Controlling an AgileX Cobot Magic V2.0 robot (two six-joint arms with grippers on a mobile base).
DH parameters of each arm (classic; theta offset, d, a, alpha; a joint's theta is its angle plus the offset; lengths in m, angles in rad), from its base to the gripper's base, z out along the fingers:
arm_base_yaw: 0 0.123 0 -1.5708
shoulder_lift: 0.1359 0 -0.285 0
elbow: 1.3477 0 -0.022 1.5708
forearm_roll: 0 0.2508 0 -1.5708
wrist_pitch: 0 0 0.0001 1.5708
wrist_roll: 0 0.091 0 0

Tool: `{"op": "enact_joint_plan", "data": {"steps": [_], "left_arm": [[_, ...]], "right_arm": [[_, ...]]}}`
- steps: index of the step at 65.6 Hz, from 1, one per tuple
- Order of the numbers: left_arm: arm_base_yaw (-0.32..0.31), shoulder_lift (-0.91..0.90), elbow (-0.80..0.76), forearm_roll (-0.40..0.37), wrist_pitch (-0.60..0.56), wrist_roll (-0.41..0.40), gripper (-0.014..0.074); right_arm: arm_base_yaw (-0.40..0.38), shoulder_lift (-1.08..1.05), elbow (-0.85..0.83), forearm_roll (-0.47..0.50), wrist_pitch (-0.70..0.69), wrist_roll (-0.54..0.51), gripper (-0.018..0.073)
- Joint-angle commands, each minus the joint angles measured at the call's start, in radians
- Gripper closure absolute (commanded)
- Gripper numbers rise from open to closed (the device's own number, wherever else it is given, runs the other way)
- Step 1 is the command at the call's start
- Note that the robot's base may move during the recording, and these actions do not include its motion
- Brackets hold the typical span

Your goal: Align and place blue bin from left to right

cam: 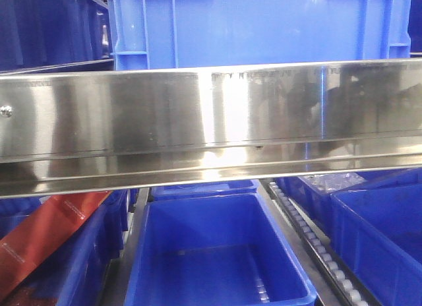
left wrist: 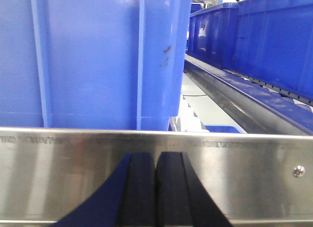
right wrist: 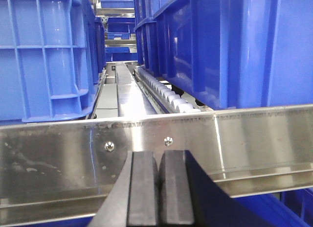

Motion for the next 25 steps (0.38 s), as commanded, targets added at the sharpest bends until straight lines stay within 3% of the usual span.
{"op": "enact_joint_plan", "data": {"steps": [1, 25], "left_arm": [[0.005, -0.006, -0.001, 0.000, -0.014, 0.000, 0.0707], [0.005, -0.006, -0.001, 0.000, -0.014, 0.000, 0.0707]], "right_arm": [[-0.002, -0.004, 0.000, -0.011, -0.025, -0.009, 0.0721], [-0.002, -0.004, 0.000, -0.011, -0.025, -0.009, 0.0721]]}}
